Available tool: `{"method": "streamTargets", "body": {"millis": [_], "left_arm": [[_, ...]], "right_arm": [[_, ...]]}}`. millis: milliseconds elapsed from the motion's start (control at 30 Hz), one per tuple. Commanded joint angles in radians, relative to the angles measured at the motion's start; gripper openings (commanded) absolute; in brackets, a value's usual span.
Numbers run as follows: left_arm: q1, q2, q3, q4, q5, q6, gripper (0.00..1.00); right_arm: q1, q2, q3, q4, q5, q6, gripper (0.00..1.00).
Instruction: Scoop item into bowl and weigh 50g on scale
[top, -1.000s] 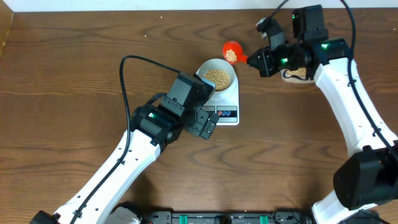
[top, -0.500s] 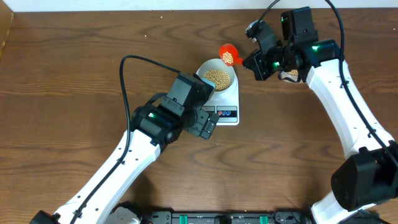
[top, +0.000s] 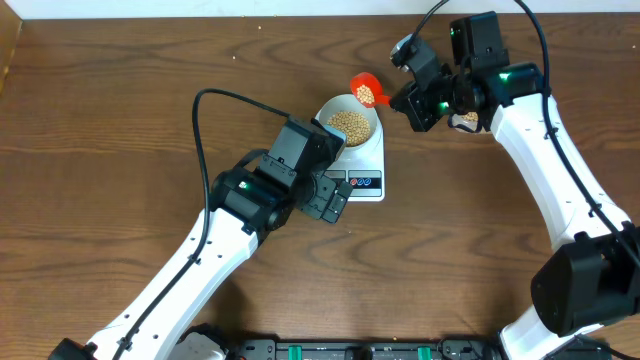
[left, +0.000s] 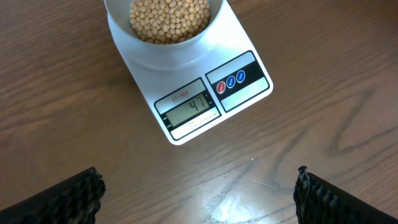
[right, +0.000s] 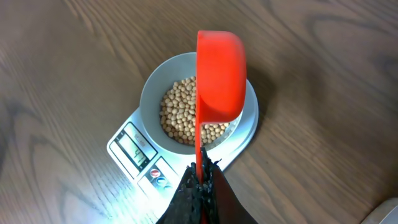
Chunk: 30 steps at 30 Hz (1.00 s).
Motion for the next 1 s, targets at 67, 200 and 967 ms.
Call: {"method": "streamTargets", "body": {"millis": [67, 200, 967], "left_arm": [[0.006, 0.002, -0.004, -0.002, 0.010, 0.014, 1.00], [0.006, 0.002, -0.004, -0.002, 0.010, 0.014, 0.99], [0.006, 0.002, -0.004, -0.002, 0.010, 0.014, 0.99]], "right_arm": [[0.005, 0.011, 0.006, 0.000, 0.000, -0.034, 0.01], [0.005, 0.011, 0.006, -0.001, -0.004, -0.096, 0.01], [0.008, 0.011, 0.006, -0.004, -0.112, -0.162, 0.01]]}}
